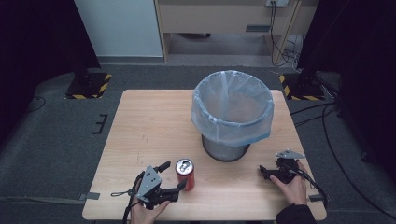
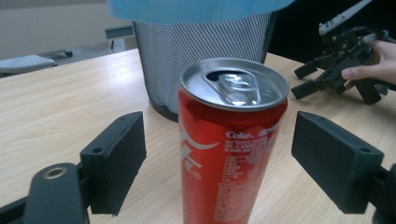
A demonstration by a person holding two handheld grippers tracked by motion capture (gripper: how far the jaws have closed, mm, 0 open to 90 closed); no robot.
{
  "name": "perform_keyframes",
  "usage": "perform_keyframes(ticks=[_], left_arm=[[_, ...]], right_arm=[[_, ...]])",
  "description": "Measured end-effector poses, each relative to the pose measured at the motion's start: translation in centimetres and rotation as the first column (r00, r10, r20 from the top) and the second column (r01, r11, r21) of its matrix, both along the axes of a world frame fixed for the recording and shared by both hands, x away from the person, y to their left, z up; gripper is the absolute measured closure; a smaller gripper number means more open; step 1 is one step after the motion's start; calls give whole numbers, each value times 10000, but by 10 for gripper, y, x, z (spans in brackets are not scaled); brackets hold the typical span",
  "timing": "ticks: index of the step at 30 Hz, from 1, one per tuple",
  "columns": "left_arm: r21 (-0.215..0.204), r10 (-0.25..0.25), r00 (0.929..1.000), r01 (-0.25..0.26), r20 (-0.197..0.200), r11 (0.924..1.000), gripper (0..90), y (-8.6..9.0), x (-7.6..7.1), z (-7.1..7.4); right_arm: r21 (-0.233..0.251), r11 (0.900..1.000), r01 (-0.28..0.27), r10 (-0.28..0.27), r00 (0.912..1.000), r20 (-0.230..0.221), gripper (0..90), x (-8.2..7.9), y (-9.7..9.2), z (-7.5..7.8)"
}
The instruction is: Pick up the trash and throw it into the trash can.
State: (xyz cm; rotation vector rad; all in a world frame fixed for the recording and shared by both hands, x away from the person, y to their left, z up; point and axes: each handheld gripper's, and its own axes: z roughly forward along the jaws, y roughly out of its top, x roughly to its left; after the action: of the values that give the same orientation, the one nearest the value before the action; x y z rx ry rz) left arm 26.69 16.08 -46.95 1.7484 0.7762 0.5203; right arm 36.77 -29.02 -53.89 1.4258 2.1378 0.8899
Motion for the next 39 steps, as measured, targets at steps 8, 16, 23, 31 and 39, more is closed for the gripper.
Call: perform_keyframes(ticks=[8, 16, 23, 31, 39], left_arm=[[118, -92, 9995, 96, -313, 9999, 169, -9, 4, -9], [167, -132, 9986, 141, -510, 9998, 208, -12, 10, -16], [292, -163, 9976, 183, -668, 9994, 278, -16, 14, -19], [403, -205, 9978, 230, -632, 9989, 329, -16, 13, -17], [198, -167, 9995, 172, -283, 9997, 331, -12, 11, -8]], right_arm=[[-2, 10000, -10, 10, 10000, 9, 8, 0, 0, 0], [5, 10000, 6, -6, 10000, -1, 7, 0, 0, 0], [-4, 10000, 14, -14, 10000, 1, 7, 0, 0, 0], [-5, 10000, 13, -13, 10000, 1, 7, 0, 0, 0], [-6, 10000, 13, -13, 10000, 2, 7, 0, 0, 0]])
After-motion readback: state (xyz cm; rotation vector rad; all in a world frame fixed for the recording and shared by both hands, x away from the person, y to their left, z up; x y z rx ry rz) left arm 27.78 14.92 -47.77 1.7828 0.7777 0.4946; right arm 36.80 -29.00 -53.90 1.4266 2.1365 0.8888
